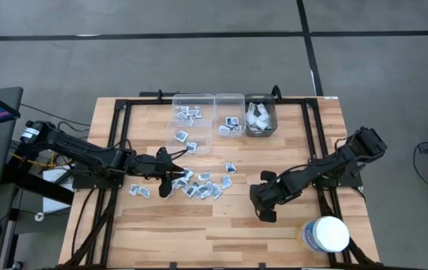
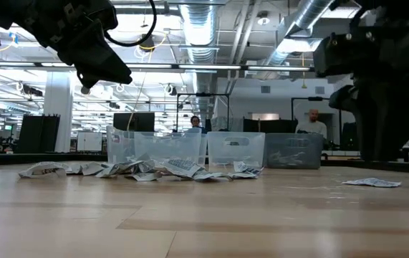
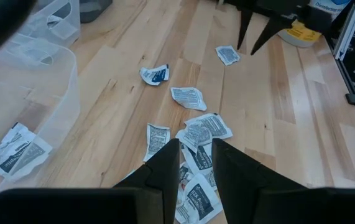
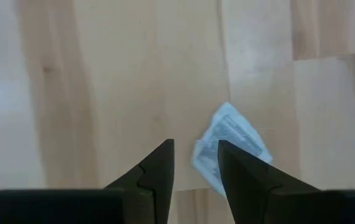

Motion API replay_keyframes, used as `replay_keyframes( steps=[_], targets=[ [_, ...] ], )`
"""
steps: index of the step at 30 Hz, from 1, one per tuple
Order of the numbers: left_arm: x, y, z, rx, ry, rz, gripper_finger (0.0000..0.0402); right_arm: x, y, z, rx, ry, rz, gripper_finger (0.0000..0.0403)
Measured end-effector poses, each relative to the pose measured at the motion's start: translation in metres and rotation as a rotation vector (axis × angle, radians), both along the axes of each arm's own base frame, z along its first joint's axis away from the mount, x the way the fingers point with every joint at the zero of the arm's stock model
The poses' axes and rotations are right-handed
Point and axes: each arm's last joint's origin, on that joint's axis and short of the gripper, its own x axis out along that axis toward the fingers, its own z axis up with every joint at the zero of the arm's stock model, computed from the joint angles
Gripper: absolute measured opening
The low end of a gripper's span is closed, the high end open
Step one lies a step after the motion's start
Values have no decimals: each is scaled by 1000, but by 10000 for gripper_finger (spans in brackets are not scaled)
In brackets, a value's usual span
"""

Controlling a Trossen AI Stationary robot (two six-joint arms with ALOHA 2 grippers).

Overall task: Pick & Place First Aid Supplies
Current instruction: Put the alcohol pad into the top right transparent bin

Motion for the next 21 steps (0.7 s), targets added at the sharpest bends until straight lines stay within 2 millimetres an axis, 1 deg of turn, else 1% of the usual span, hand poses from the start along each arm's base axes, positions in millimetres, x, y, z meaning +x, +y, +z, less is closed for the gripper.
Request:
replay_keyframes(
  steps=[10, 15, 18, 21],
  targets=[
    [0, 0, 0, -1, -3, 0, 94, -13, -7, -18, -35, 44, -4, 118],
    [0, 0, 1, -2, -6, 0, 94, -13, -7, -24, -16, 5, -3, 118],
    [0, 0, 1, -3, -7, 0, 94, -10, -5, -29, -20, 6, 1, 118],
    [0, 0, 1, -3, -7, 0, 94, -8, -4, -41, -37, 40, 8, 118]
  ],
)
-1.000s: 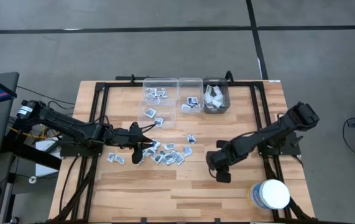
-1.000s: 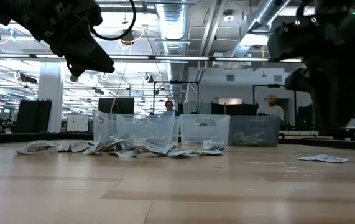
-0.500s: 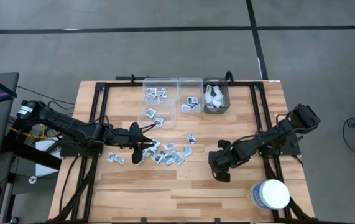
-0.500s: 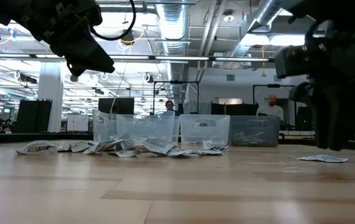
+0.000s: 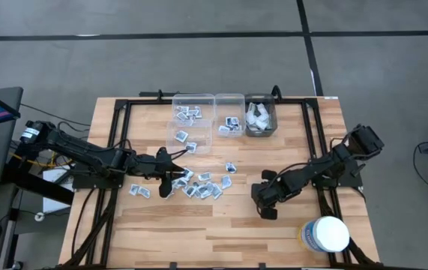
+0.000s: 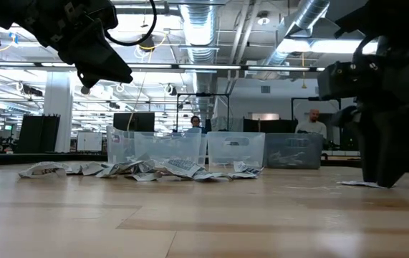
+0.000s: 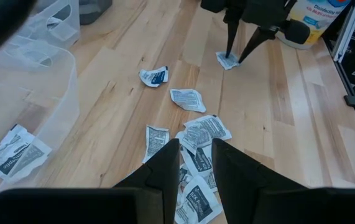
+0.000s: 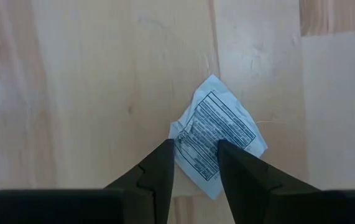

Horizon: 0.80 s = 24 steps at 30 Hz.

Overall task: Pick & Place First Aid Supplies
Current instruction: Put the alcohol pad into the top right transparent bin

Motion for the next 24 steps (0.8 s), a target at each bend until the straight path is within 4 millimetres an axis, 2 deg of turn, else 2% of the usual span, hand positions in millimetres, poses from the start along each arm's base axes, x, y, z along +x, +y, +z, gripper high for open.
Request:
replay_keyframes(
  steps=[4, 9, 20, 24],
  targets=[
    [0, 0, 0, 0, 0, 0, 94, 4, 5, -14, -12, 25, 7, 118],
    [0, 0, 0, -1, 0, 0, 94, 9, 9, -15, -22, 17, -10, 109],
    [0, 0, 0, 0, 0, 0, 94, 14, 0, -10, 23, -6, -95, 9],
    [0, 0, 0, 0, 0, 0, 94, 22, 1, -6, 98, -21, -105, 12]
  ],
)
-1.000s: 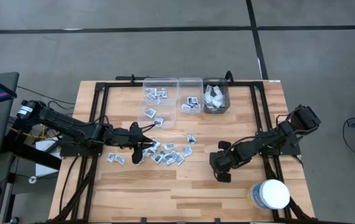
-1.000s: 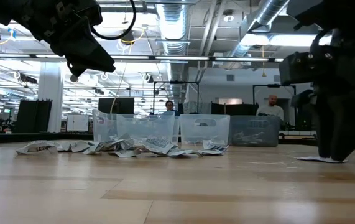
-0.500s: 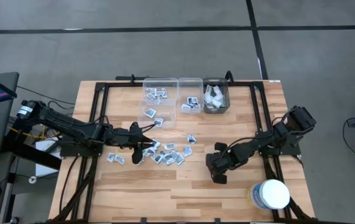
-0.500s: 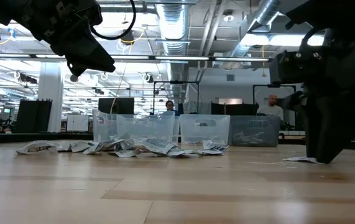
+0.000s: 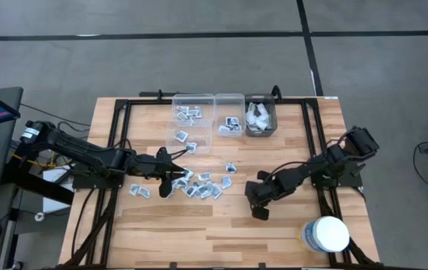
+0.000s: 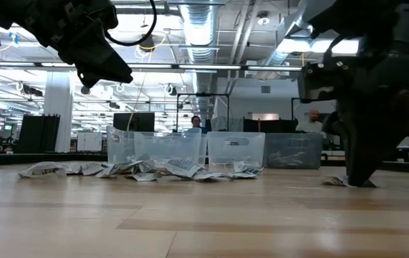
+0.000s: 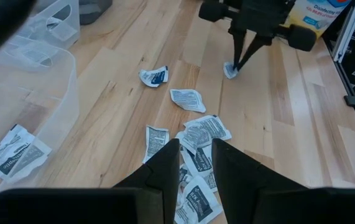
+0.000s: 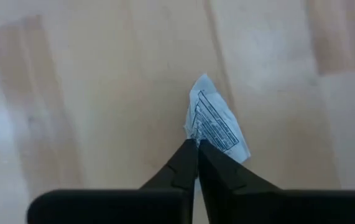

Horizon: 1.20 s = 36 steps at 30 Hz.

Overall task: Pick & Place First Aid Supplies
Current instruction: Put the alcohol pad into the top right transparent bin

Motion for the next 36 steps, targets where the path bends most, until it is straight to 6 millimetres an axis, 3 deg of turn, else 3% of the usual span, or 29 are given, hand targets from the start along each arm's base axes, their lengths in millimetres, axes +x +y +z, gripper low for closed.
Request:
replay_keyframes(
  steps=[9, 18, 23, 28, 36],
  targets=[
    [0, 0, 0, 0, 0, 0, 94, 40, -1, 35, 151, -111, 171, 5],
    [0, 0, 0, -3, 1, 1, 94, 74, -24, 73, 376, -259, 261, 3],
    [0, -1, 0, -9, 1, 0, 94, 92, -35, 93, 570, -428, 354, 2],
    [-1, -3, 0, -10, 0, -14, 94, 101, -45, 106, 712, -543, 398, 1],
    [-1, -4, 0, -12, -7, -19, 94, 104, -56, 107, 712, -559, 373, 1]
  ],
)
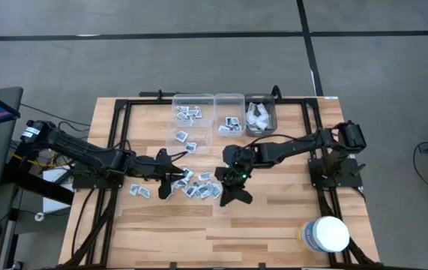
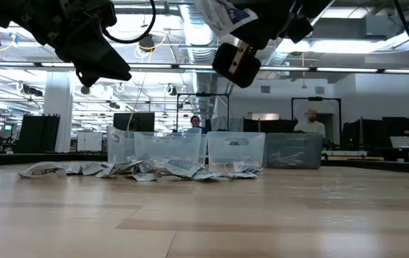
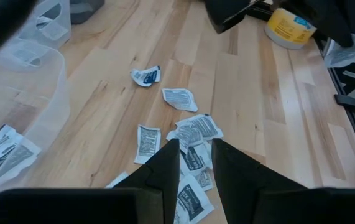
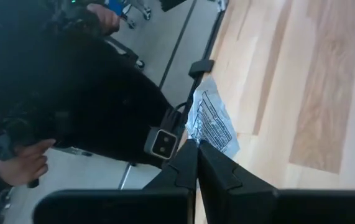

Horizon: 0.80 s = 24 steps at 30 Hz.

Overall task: Pick & Place First Aid Supplies
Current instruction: Put the alcohol pad into the top right transparent bin

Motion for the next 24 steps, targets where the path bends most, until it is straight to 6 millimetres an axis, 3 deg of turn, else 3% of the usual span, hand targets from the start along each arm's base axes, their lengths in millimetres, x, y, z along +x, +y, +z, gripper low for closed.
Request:
replay_keyframes(
  steps=[4, 11, 19, 24],
  targets=[
    [0, 0, 0, 0, -1, 1, 94, 2, -10, -1, -50, -10, -85, 1],
    [0, 1, 1, 10, -8, 29, 94, 8, -50, -4, -267, -35, -398, 1],
    [-1, 1, -7, -44, 8, 57, 94, 3, -98, 5, -636, -60, -700, 0],
    [-4, 3, -21, -134, -34, 101, 94, -3, -125, 22, -956, -41, -758, 0]
  ],
)
